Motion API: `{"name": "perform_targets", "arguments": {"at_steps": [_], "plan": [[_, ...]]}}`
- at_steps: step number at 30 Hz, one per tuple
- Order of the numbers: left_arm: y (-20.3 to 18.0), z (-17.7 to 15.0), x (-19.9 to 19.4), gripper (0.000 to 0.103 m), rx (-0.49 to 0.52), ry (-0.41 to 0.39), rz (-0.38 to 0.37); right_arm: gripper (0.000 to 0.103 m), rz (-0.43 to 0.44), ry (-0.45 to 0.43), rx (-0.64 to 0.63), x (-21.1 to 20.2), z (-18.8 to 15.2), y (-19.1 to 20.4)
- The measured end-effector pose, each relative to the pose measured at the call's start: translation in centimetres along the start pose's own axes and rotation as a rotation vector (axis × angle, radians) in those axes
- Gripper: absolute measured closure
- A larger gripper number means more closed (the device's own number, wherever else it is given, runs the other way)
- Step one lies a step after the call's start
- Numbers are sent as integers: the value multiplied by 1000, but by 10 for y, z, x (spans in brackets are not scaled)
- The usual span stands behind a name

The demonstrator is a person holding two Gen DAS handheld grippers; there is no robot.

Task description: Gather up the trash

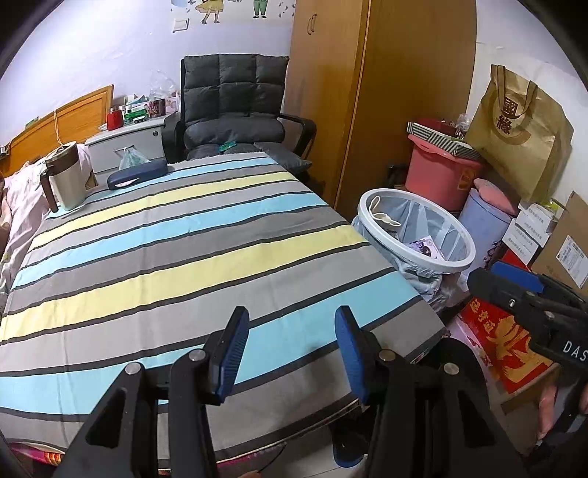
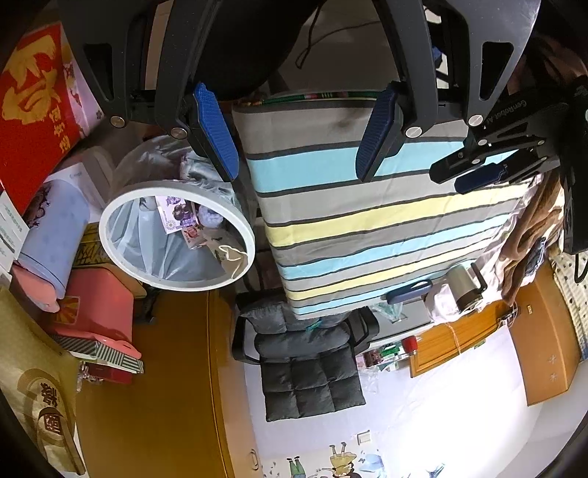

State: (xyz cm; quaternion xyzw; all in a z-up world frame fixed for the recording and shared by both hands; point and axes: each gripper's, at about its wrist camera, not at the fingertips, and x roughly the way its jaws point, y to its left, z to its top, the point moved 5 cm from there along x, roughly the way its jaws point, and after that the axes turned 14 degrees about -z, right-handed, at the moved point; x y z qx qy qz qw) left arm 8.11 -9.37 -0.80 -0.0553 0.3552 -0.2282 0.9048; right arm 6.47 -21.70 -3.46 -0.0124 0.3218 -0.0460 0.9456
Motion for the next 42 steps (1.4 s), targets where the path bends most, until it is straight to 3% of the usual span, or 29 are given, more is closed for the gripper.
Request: {"name": "perform_targets", "arguments": {"at_steps": [42], "plan": [[-1, -4, -2, 52, -2, 6, -3, 35, 4, 11, -15, 2, -2, 8]]}}
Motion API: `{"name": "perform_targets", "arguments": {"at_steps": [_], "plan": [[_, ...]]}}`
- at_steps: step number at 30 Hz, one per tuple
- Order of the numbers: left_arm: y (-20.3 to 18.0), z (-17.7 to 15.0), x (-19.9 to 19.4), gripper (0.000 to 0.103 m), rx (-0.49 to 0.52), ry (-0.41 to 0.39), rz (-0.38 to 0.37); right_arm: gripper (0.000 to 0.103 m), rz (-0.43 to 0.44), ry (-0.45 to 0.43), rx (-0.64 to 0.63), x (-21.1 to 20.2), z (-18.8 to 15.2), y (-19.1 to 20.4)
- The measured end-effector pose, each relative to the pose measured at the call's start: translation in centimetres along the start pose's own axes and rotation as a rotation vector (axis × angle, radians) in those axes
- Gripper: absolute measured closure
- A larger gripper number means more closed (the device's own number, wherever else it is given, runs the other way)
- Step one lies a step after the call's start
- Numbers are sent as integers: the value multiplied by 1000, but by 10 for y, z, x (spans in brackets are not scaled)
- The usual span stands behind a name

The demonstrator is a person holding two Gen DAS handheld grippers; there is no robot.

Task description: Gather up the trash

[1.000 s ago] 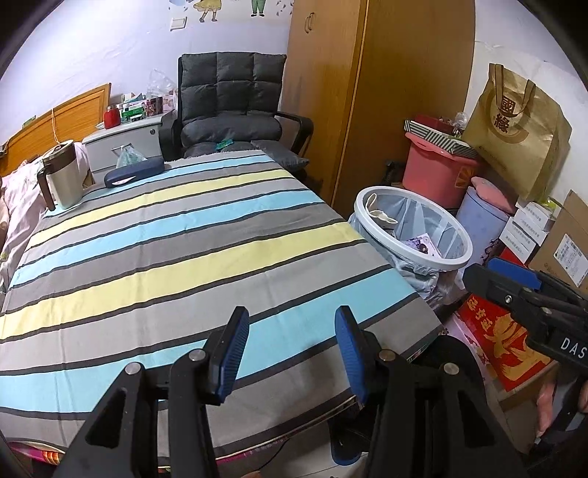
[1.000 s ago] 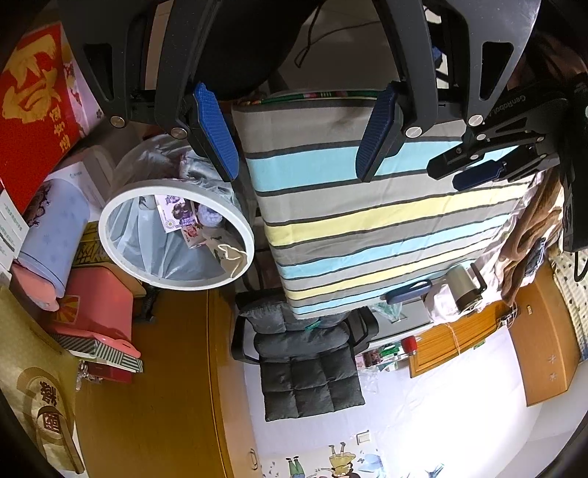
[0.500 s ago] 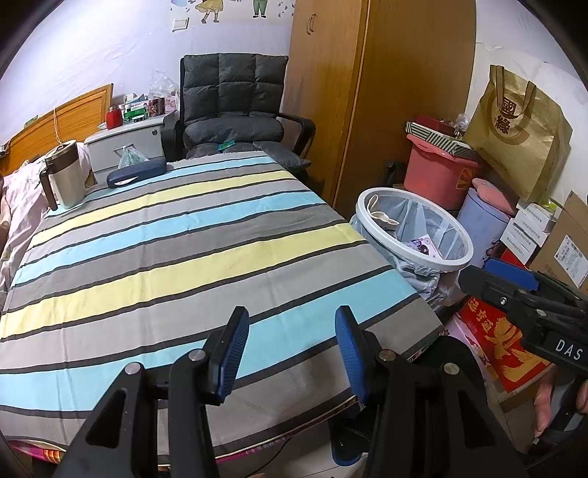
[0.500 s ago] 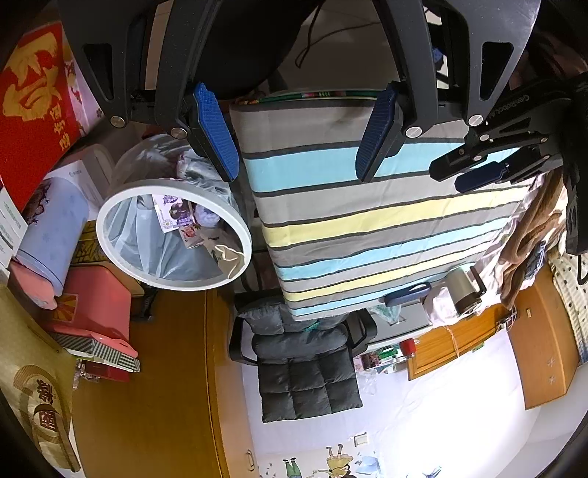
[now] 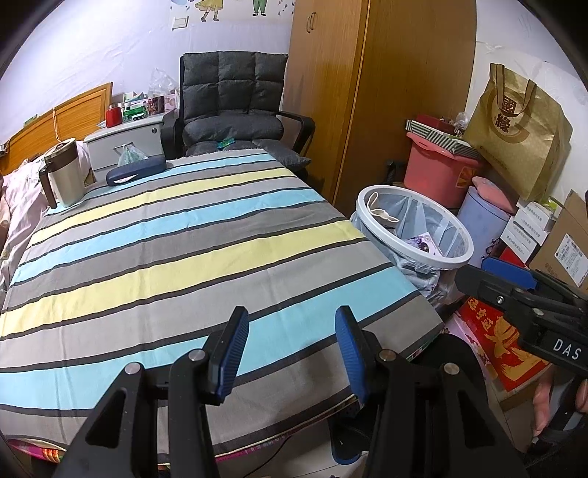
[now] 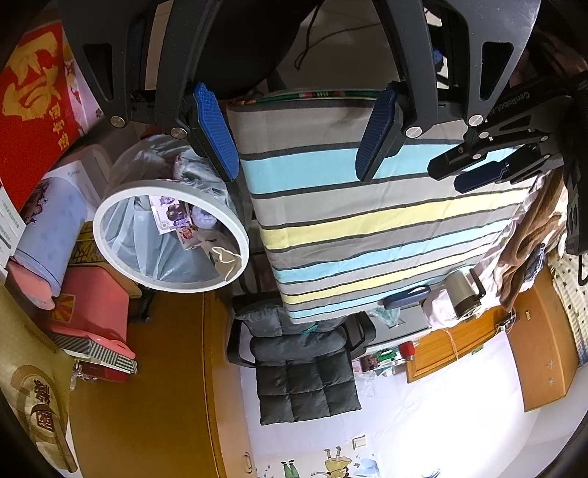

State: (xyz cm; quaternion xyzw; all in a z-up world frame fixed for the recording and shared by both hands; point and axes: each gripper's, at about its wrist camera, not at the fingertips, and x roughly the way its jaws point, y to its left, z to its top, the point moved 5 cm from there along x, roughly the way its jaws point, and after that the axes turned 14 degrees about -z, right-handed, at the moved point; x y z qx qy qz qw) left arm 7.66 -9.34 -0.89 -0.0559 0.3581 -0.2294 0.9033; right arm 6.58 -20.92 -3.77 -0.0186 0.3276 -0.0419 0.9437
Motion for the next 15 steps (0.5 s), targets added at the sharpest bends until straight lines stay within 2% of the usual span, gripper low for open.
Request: {"name": "perform_targets", "arguments": {"at_steps": [15], "plan": [[1, -1, 1, 52, -1, 4, 2, 35, 1, -1, 2, 0, 0, 0]]}}
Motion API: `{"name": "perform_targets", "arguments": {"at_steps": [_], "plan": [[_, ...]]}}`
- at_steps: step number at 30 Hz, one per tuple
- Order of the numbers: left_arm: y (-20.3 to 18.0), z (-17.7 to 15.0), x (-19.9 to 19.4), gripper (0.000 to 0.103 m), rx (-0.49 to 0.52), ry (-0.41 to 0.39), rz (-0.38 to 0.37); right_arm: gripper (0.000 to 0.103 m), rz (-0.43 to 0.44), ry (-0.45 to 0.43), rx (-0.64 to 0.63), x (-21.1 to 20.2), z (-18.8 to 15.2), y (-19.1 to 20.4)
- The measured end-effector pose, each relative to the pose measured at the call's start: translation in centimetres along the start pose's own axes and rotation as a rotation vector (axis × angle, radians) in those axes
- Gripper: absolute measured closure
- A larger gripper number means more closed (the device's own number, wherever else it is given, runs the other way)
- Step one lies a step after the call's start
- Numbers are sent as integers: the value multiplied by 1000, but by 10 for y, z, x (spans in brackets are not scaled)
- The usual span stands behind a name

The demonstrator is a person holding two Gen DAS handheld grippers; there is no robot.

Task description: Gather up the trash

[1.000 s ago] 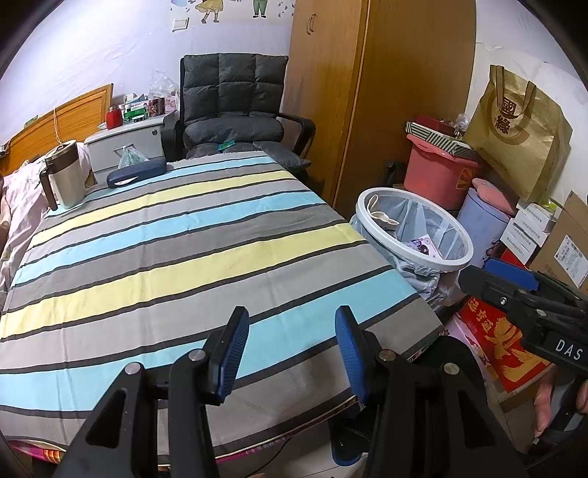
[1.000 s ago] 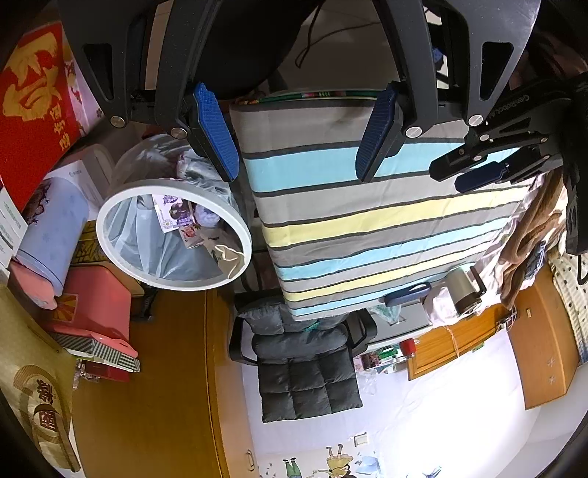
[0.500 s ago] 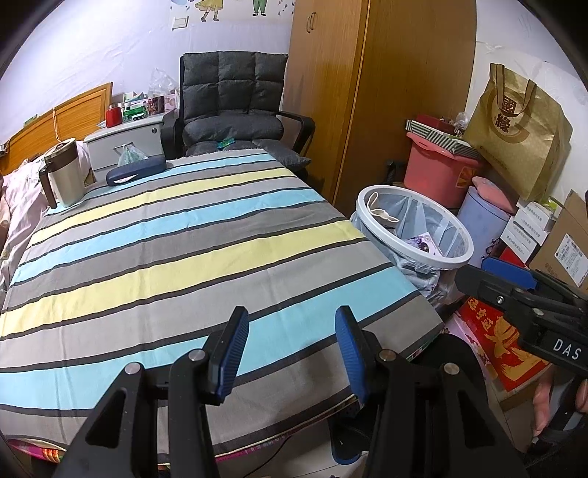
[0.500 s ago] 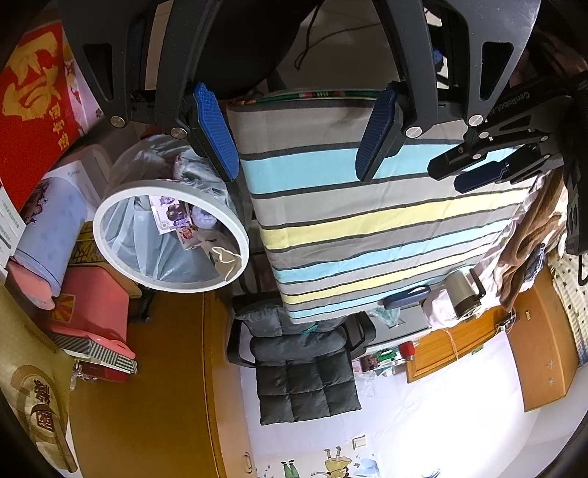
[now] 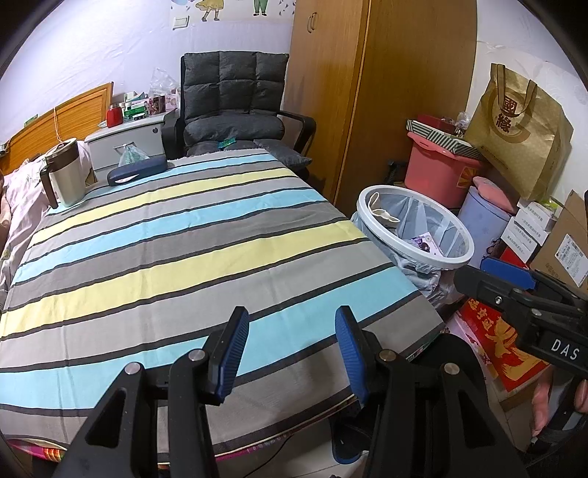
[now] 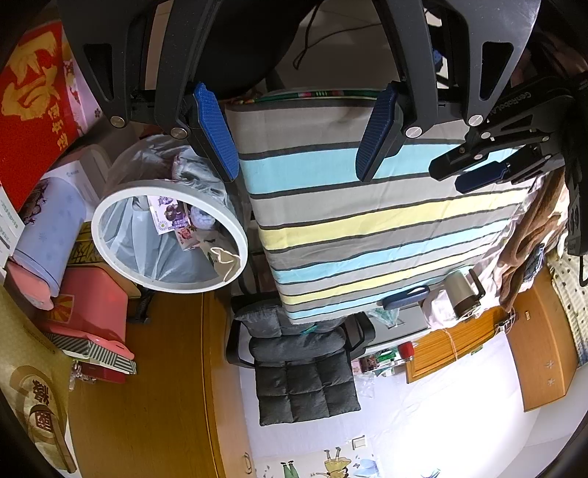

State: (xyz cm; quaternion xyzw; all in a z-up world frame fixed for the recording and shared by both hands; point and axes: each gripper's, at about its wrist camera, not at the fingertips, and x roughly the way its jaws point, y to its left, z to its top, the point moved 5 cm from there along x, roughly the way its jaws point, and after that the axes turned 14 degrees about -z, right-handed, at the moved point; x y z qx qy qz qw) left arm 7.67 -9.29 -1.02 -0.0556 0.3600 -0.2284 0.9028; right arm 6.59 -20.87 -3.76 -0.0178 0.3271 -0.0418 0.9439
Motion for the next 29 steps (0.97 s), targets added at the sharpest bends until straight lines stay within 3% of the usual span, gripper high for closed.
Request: {"name": "perform_targets", "arguments": {"at_steps": [29], "plan": [[-1, -1, 2, 52, -3, 23, -8, 35, 2, 5, -9, 0, -1, 3]]}}
